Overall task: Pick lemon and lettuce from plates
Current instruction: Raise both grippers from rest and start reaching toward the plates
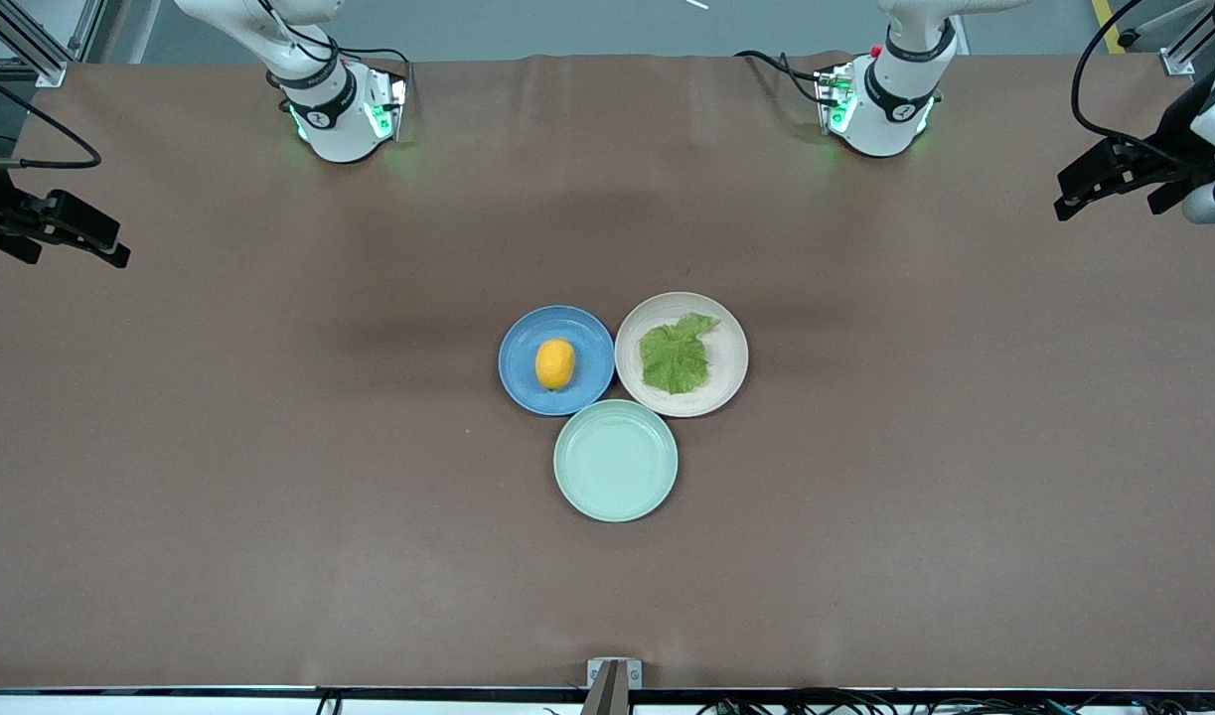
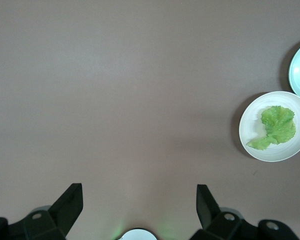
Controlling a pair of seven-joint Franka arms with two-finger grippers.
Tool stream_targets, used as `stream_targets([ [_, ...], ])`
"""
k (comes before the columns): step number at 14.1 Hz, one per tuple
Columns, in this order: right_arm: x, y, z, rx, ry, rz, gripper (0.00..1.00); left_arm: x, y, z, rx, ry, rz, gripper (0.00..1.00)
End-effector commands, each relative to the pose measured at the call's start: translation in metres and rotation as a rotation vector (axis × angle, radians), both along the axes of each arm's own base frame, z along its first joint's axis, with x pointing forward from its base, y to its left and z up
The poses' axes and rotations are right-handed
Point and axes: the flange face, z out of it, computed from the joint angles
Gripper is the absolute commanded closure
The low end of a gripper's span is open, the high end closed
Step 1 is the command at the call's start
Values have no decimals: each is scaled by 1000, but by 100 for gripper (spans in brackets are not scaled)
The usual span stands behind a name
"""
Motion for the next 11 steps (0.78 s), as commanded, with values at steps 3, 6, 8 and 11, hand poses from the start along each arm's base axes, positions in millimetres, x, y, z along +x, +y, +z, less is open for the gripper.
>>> stream_targets([
  [3,0,-3,4,-15,7,4,0,-1,0,7,-1,4,-9,0],
  [6,0,-3,4,-15,7,1,0,4,4,3,-4,10,-1,0],
  [8,0,2,2,-12,11,4,0,16,-4,-9,-10,33,-3,0],
  [11,-5,47,-10,0,62,67,0,26,-53,-43,1,91,44,0],
])
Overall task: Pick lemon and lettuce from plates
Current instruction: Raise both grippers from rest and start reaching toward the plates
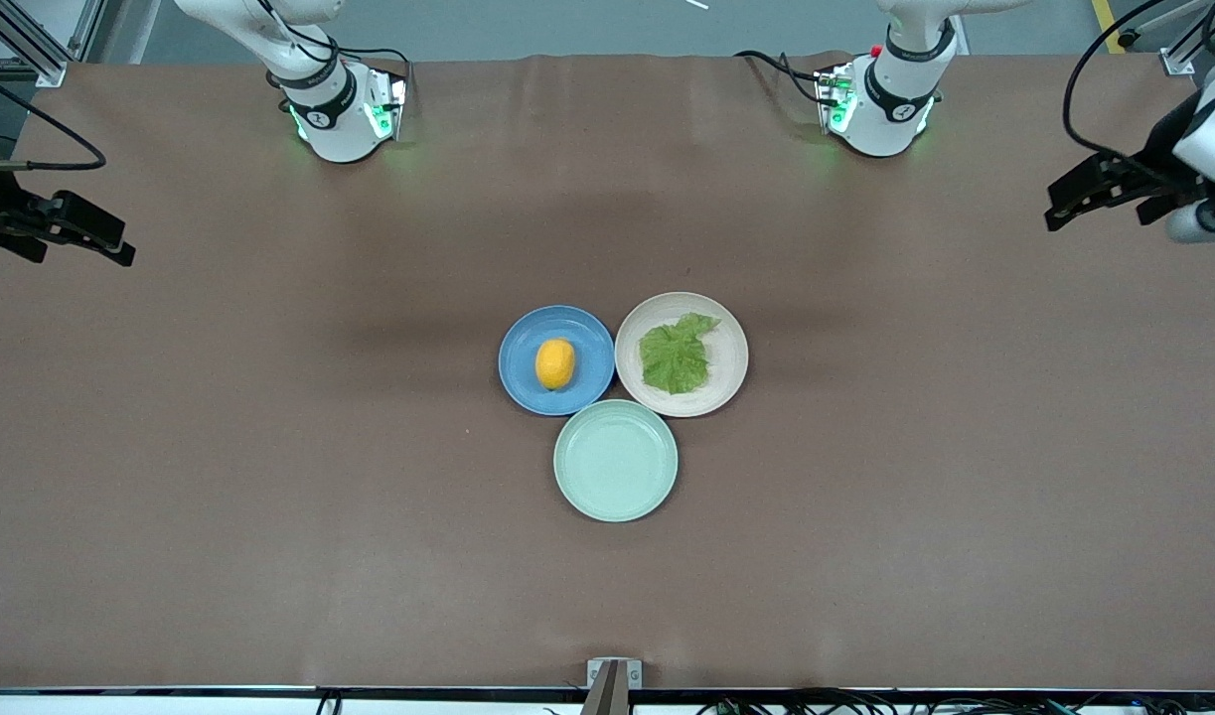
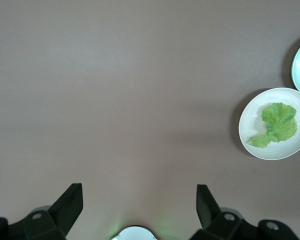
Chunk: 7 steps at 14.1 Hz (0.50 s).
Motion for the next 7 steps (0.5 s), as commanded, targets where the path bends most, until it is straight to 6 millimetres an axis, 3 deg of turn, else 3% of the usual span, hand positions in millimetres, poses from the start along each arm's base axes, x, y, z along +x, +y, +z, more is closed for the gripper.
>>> stream_targets([
  [1,-4,64,-19,-9,40,42,0,16,-53,-31,6,51,45,0],
  [3,-1,128,-61,-23,44,-7,0,26,-86,-60,3,36,92,0],
  [7,-5,239,-154,-25,19,-37,0,49,-128,-143,-3,54,198,0],
])
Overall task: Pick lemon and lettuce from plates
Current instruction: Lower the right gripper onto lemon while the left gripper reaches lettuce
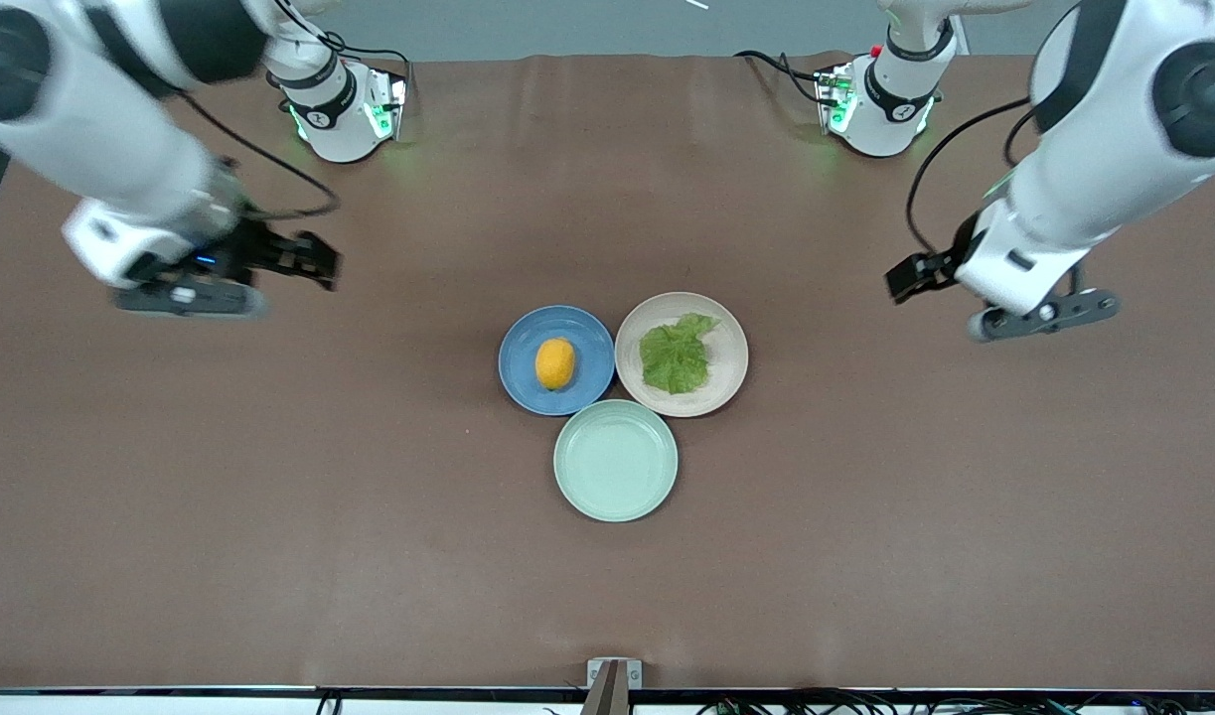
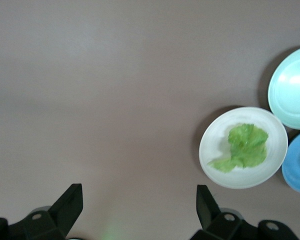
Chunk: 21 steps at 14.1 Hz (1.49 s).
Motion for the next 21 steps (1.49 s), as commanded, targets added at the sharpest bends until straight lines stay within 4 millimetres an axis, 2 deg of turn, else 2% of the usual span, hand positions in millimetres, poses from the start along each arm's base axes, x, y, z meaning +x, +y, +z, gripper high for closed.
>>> stream_targets([
  [1,-3,51,-54,-10,10,-40,0,13,-20,-45,39,7,50,0],
  [3,-1,84,-93,50,37,-81,0,14,-52,-83,108,10,90,0],
  [6,-1,123,-138,86,36,-113,0,22,-75,-137,104,33,193,0],
  [8,-11,151,-165,80,39,-146,0,13,-114,-174,106,14,365,3],
  [11,-20,169,-203,87,20,-168,0,3,-150,-232,151,10,548,5],
  [12,-25,176,-215,95,6,-177,0,-1,-158,-245,160,17,611,5],
  [14,-33,190,-231,91,6,-184,0,-17,-180,-260,192,25,737,5],
  [16,-33,192,-242,89,8,-183,0,-29,-199,-270,197,19,860,7],
  [19,-27,191,-271,92,-4,-194,0,-44,-210,-289,198,15,942,13],
  [21,-24,187,-290,86,-1,-204,0,-48,-209,-296,207,26,946,18],
])
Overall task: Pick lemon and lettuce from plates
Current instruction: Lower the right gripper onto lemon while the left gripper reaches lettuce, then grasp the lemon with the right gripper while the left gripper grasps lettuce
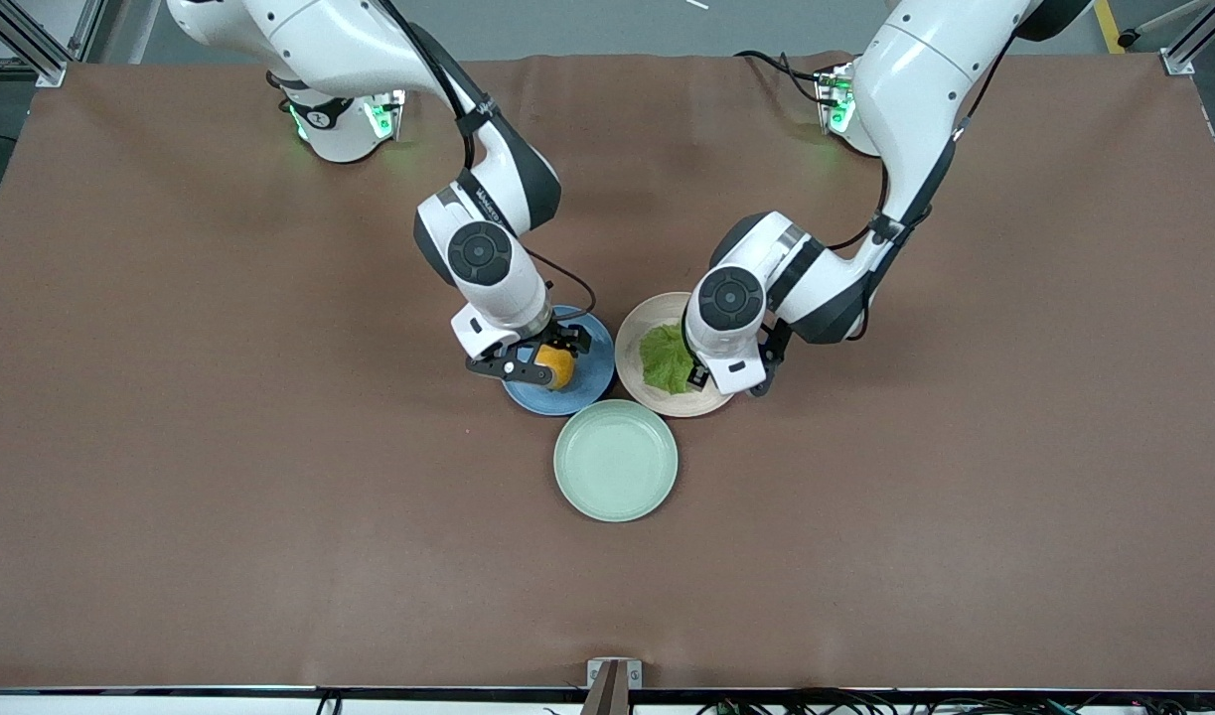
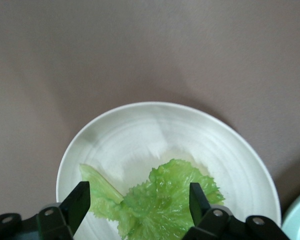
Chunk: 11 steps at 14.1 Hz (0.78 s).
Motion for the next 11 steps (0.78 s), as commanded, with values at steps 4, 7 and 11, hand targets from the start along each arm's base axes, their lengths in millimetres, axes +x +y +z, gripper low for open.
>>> stream_targets([
  [4,4,-2,-45,8,-14,-35,0,-9,-7,-21,-5,-11,42,21],
  [7,2,2,-53,13,-24,-30,5,-14,-14,-32,-11,-7,36,23],
  [11,0,5,-53,10,-19,-22,31,-17,-15,-37,-6,-6,26,57],
])
